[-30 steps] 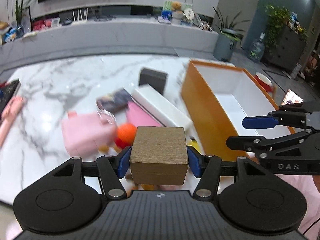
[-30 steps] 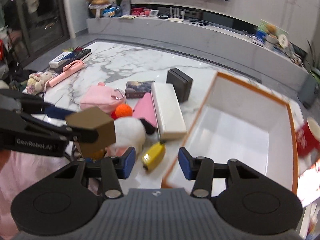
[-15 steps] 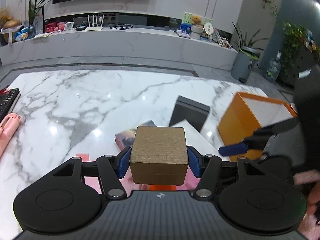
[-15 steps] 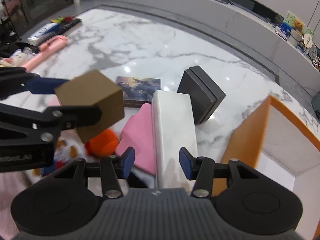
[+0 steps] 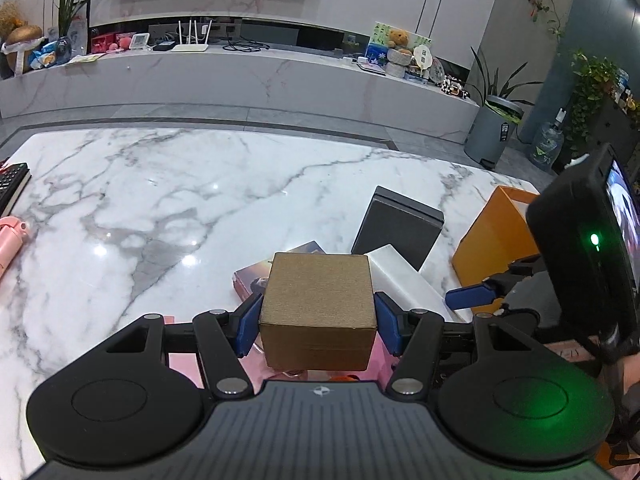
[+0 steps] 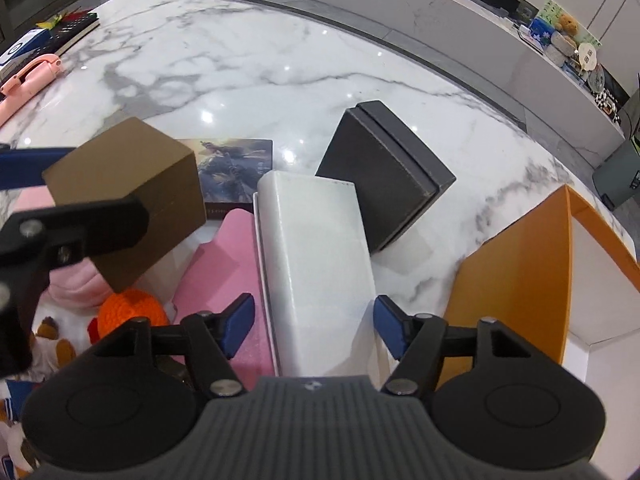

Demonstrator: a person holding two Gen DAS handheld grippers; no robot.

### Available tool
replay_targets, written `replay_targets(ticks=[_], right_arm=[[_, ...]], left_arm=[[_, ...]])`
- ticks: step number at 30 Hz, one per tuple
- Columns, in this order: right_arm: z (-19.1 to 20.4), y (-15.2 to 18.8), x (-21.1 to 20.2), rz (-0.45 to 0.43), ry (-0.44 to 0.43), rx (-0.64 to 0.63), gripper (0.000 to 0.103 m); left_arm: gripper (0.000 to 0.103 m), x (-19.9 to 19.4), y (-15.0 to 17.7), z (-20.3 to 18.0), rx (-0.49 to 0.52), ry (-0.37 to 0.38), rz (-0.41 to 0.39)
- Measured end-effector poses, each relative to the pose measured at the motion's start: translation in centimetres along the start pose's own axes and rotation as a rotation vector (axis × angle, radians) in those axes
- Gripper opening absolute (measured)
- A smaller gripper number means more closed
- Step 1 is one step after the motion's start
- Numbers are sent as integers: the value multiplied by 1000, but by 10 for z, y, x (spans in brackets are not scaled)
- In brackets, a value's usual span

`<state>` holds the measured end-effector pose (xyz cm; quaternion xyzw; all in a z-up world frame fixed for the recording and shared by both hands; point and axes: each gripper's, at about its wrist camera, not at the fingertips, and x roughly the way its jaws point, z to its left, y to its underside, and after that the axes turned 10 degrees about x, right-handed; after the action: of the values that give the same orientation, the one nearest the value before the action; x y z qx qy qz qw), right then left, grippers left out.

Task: Organize objects
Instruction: 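Lift the cube with the left gripper while the right gripper grasps the white box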

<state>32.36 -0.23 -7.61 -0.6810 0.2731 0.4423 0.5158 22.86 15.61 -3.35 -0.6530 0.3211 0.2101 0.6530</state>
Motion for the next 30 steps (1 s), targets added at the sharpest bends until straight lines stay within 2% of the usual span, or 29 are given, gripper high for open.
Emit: replay_targets(ticks=[4, 8, 13, 16, 19, 26, 30], right_arm=[[-5, -1, -1, -2, 0, 19, 58], [-6, -3, -12, -15, -8, 21, 44], [-25, -8, -23, 15, -74, 117, 34], [-38, -10, -35, 47, -174, 193, 33], [-43, -11, -38, 73, -227, 244, 33], [-51, -12, -25, 101, -197, 292, 34], [-49, -14, -16, 116, -177, 273, 35]], left_arm=[[67, 1, 1, -1, 5, 5, 9], [67, -1, 2, -2, 3, 7, 16], [67, -4, 4, -4, 9, 8, 17], [67, -5, 3, -5, 17, 8, 16], [67, -5, 2, -7, 24, 5, 18], [67, -5, 3, -10, 34, 4, 21], [68, -5, 3, -12, 38, 7, 27]])
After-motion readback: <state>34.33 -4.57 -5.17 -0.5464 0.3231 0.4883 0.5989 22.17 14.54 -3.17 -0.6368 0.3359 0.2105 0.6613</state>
